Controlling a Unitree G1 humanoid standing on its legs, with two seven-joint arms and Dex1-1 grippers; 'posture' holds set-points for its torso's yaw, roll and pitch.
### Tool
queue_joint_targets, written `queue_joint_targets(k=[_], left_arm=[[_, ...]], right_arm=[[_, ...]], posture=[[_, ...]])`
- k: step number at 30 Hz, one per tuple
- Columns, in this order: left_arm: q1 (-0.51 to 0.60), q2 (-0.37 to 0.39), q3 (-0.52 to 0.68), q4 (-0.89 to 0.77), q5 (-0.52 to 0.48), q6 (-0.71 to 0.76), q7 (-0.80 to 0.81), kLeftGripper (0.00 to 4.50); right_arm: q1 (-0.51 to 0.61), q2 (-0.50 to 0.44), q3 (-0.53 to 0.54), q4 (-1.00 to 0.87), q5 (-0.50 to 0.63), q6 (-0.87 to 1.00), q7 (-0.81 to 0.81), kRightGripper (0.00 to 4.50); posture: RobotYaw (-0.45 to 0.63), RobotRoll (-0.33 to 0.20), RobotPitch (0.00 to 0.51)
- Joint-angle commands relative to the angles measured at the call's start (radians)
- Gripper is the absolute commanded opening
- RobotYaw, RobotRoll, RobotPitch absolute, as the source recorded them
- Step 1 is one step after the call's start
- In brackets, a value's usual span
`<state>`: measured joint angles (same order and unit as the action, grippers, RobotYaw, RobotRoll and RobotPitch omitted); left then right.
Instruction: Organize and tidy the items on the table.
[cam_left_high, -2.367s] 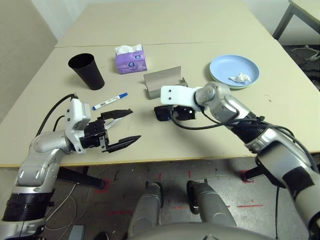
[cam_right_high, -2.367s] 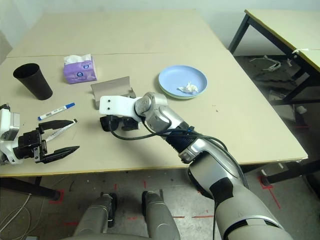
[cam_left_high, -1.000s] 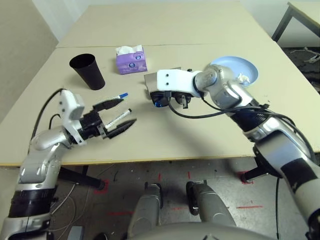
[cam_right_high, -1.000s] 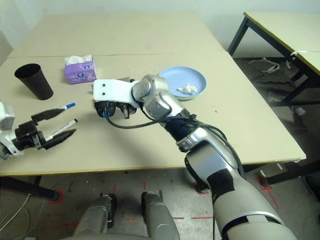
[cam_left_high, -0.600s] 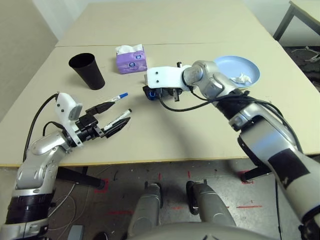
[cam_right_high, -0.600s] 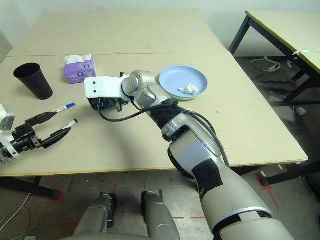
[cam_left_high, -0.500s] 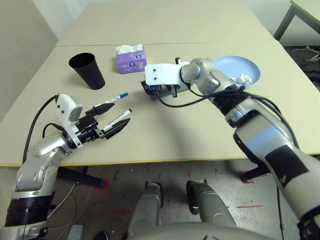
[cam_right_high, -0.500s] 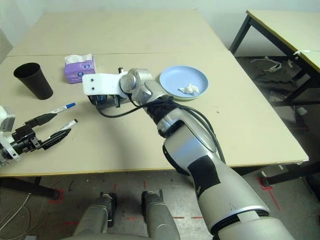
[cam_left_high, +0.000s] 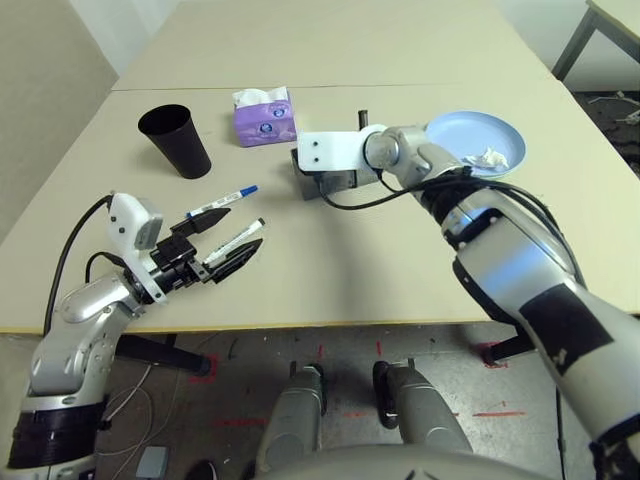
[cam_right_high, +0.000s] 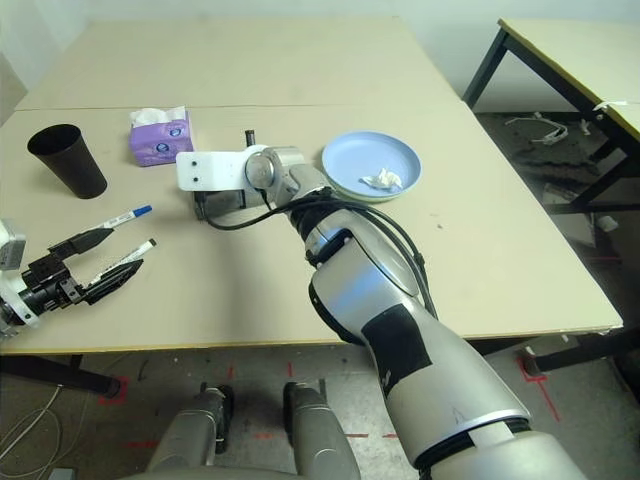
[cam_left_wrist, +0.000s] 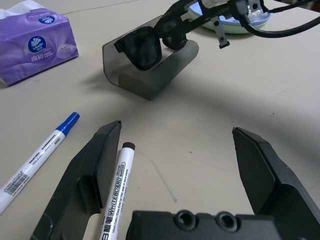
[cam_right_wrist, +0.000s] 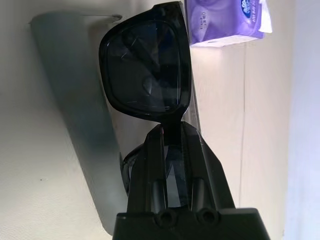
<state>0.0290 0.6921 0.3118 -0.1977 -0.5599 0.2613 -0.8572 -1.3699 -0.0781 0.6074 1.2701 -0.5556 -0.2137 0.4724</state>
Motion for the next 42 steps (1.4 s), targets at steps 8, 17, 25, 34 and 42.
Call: queue_joint_targets(k=[8,17,25,34,42], left_arm=[[0.01,0.0,-0.001,-0.028,-0.005,0.023,-0.004,4.5],[0.007,-0.005,0.0,-0.03,-0.003,0.019,-0.008,4.5],[0.006,-0.015,-0.001,-0.036,-0.004,0.015,-0.008,4.5],[0.007,-0.008,-0.01,-0.028,0.012,0.004,-0.024,4.5],[-0.014,-0.013,-0.03,-0.004,0.028,-0.011,-0.033,4.5]], right_arm=[[0.031,0.043,-0.005,0.036,-0.026,-0.048,-0.061,0.19],[0.034,0.048,-0.001,0.047,-0.046,-0.068,-0.064,0.19],[0.052,0.031,-0.004,0.054,-0.054,-0.051,-0.046,0.18],[0.048,0.016,-0.01,0.057,-0.06,0.023,-0.027,0.17],[0.036,0.005,-0.04,0.034,-0.027,0.116,0.087,0.17]], posture=[[0.01,0.0,0.205],[0.01,0.0,0.204],[0.01,0.0,0.204],[-0.01,0.0,0.208],[-0.02,0.0,0.205]])
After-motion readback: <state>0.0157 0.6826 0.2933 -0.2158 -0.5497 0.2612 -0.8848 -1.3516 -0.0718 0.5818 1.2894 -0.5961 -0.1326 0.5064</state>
